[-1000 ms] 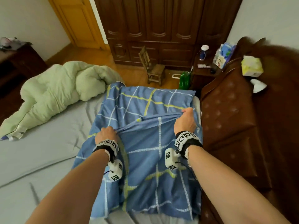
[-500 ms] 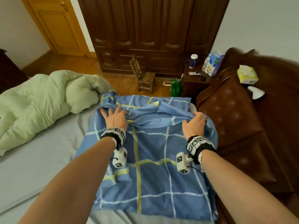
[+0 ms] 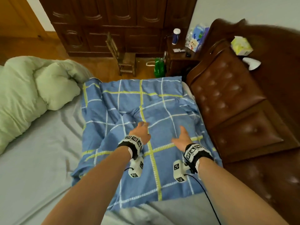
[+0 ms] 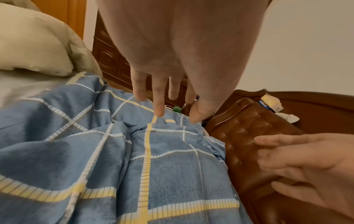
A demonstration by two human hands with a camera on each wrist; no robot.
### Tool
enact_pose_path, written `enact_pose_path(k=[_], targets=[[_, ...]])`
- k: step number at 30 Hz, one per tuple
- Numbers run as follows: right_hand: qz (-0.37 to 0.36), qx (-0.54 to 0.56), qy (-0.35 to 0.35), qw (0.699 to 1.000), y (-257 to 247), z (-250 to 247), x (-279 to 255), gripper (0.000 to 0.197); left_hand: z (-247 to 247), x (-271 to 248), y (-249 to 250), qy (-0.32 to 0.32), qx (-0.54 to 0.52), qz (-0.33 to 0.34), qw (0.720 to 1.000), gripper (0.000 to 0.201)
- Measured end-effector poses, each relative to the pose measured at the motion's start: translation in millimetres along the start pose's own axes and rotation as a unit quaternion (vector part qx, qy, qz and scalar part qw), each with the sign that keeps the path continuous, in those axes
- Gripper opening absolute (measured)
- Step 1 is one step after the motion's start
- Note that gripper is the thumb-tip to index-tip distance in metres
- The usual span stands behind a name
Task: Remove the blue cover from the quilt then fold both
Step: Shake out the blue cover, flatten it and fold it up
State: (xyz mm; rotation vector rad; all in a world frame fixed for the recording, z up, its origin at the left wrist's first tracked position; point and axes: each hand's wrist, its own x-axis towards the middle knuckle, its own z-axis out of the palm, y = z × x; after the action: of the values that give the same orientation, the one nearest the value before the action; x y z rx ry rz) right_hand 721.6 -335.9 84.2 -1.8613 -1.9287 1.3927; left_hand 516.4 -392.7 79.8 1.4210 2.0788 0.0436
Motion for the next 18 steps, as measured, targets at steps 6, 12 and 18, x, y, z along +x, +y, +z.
enact_pose_path(k=[6,12,18], targets=[[-0.003,0.006,-0.015,1.000,19.9,-9.1,-35.0,0.075,11.8,-24.5,2.0,-0.025,0.024,-0.004,0.999,0.056],[-0.046,0.020,-0.005,0.999,82.7,-54.7,-100.0,0.073,46.0,-104.1,72.5,-0.009,0.070,0.025,0.997,0.046],[-0.110,0.007,-0.034,0.993,161.8,-78.0,-190.3,0.067,116.6,-237.6,135.1,0.045,0.095,0.013,0.994,0.041]])
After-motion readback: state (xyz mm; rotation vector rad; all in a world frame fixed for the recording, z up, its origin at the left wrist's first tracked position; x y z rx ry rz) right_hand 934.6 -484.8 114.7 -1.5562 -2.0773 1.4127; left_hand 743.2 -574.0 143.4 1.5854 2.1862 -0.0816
